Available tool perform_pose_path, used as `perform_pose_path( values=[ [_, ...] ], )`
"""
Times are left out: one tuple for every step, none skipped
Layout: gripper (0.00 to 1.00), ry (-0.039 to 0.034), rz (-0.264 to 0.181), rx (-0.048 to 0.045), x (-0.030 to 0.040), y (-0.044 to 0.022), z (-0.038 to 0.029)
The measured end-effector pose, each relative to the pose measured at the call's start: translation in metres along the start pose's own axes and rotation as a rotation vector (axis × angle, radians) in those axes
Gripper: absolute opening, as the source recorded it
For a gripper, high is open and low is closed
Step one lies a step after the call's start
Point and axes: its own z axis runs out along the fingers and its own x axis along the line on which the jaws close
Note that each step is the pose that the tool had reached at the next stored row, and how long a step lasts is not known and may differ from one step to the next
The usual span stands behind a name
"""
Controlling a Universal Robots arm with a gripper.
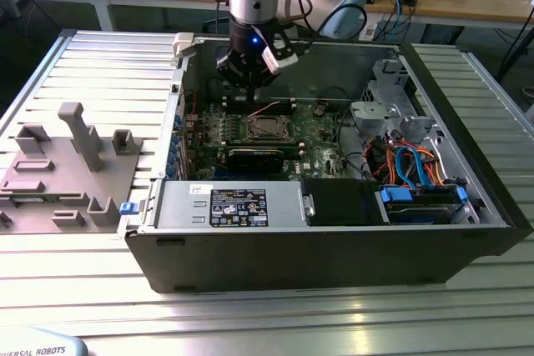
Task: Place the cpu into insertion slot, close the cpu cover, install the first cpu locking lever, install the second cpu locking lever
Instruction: 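Install the first cpu locking lever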
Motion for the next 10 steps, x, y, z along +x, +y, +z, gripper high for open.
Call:
perform_pose_path(
  values=[
    [0.11,0.0001,0.0,0.0,0.0,0.0,0.0003],
    [0.11,0.0002,0.0,0.0001,0.0,0.0,0.0006],
    [0.11,0.0001,0.0,0.0001,0.0,0.0,0.0008],
    [0.11,0.0001,0.0,0.0,0.0,0.0,0.001],
    [0.11,0.0,0.0,0.0,0.0,0.0,0.0013],
    [0.11,-0.0001,0.0,-0.0001,-0.0001,0.0,0.0016],
    [0.11,0.0,0.0,-0.0001,-0.0001,0.0,0.002],
    [0.11,0.0,0.0,0.0,-0.0001,-0.0001,0.0023],
    [0.11,0.0,0.0,-0.0001,-0.0001,-0.0001,0.0027],
    [0.11,0.0,0.0,0.0,-0.0002,-0.0001,0.0031]
  ],
)
